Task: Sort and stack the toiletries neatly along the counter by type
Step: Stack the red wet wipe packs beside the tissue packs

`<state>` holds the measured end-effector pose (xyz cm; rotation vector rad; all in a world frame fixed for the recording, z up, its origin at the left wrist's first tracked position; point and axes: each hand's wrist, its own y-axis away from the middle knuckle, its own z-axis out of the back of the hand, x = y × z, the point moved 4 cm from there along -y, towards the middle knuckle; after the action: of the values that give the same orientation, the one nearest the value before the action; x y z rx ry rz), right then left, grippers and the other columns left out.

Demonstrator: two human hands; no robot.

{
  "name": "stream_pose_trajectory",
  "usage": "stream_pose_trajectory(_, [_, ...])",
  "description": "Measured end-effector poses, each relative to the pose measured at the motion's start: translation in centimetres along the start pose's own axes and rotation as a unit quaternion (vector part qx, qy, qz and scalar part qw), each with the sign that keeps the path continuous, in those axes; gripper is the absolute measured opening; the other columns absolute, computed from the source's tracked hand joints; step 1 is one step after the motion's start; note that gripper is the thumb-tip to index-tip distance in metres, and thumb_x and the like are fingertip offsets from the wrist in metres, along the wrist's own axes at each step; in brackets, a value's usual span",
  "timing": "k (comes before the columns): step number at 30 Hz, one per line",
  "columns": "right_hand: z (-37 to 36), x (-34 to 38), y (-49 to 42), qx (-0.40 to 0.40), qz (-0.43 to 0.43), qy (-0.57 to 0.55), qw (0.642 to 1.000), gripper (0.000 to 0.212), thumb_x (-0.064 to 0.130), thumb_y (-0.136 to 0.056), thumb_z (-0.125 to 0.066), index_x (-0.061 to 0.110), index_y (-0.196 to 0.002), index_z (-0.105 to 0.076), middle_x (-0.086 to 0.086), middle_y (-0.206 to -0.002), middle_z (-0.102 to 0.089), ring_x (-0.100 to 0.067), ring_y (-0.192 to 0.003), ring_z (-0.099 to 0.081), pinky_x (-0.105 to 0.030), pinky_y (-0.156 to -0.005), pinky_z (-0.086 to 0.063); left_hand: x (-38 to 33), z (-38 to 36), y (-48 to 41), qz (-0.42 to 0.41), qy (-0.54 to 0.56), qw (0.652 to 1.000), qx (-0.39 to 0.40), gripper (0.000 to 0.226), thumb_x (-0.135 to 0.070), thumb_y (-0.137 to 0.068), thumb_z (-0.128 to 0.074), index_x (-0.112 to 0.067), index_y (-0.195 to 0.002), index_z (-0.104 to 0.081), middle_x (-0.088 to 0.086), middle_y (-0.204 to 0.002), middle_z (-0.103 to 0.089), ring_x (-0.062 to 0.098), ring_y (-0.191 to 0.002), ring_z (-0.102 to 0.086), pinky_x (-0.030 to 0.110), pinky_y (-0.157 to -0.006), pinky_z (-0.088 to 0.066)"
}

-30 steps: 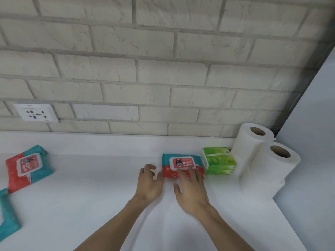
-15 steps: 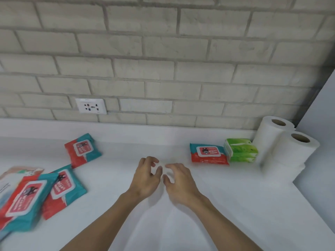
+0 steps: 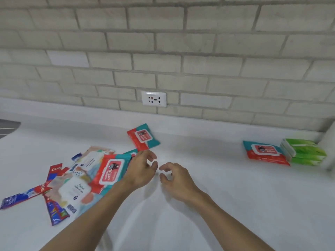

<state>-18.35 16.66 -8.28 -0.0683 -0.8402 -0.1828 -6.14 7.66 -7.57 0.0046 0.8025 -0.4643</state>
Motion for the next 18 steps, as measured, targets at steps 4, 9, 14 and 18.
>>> stream_pose_trajectory(4, [-3.8, 3.3, -0.7, 0.035, -0.025, -0.075, 0.996, 0.020, 0.024, -0.094, -0.056, 0.023, -0.113, -0.063, 0.009, -0.108, -0.062, -0.007, -0.094, -0.061, -0.010, -0.079, -0.044, 3.6, 3.9, -0.1, -0.009, -0.034, 0.999, 0.000, 0.013, -0.016, -0.087, -0.061, -0.024, -0.096, -0.057, -0.004, -0.100, -0.057, 0.013, -0.084, -0.058, 0.023, -0.073, -0.049])
stream_pose_trajectory(9, [-8.0, 6.2, -1.8, 0.066, -0.093, -0.143, 0.983, 0.023, 0.028, -0.093, -0.058, 0.026, -0.116, -0.055, 0.003, -0.112, -0.063, -0.010, -0.095, -0.062, -0.015, -0.074, -0.047, 7.4, 8.2, -1.8, -0.022, -0.086, 0.995, 0.040, 0.014, -0.020, -0.084, -0.064, -0.025, -0.095, -0.058, -0.005, -0.102, -0.057, 0.014, -0.093, -0.056, 0.026, -0.079, -0.046])
stream_pose_trajectory(14, [-11.2, 7.9, -2.3, 0.071, -0.128, -0.168, 0.975, 0.031, 0.035, -0.093, -0.060, 0.027, -0.119, -0.046, 0.008, -0.116, -0.060, -0.010, -0.104, -0.062, -0.016, -0.074, -0.052, 9.9, 10.4, -4.1, -0.029, -0.209, 0.963, 0.167, 0.034, -0.042, -0.083, -0.062, -0.033, -0.114, -0.052, -0.005, -0.117, -0.054, 0.017, -0.107, -0.053, 0.033, -0.090, -0.049])
stream_pose_trajectory(18, [-12.4, 8.3, -2.8, 0.045, -0.154, -0.204, 0.966, 0.037, 0.032, -0.092, -0.063, 0.026, -0.123, -0.044, 0.009, -0.120, -0.059, -0.010, -0.110, -0.061, -0.021, -0.082, -0.053, 11.0, 10.9, -5.3, -0.017, -0.263, 0.935, 0.236, 0.066, -0.054, -0.079, -0.066, -0.031, -0.135, -0.041, -0.004, -0.134, -0.050, 0.017, -0.119, -0.047, 0.032, -0.097, -0.044])
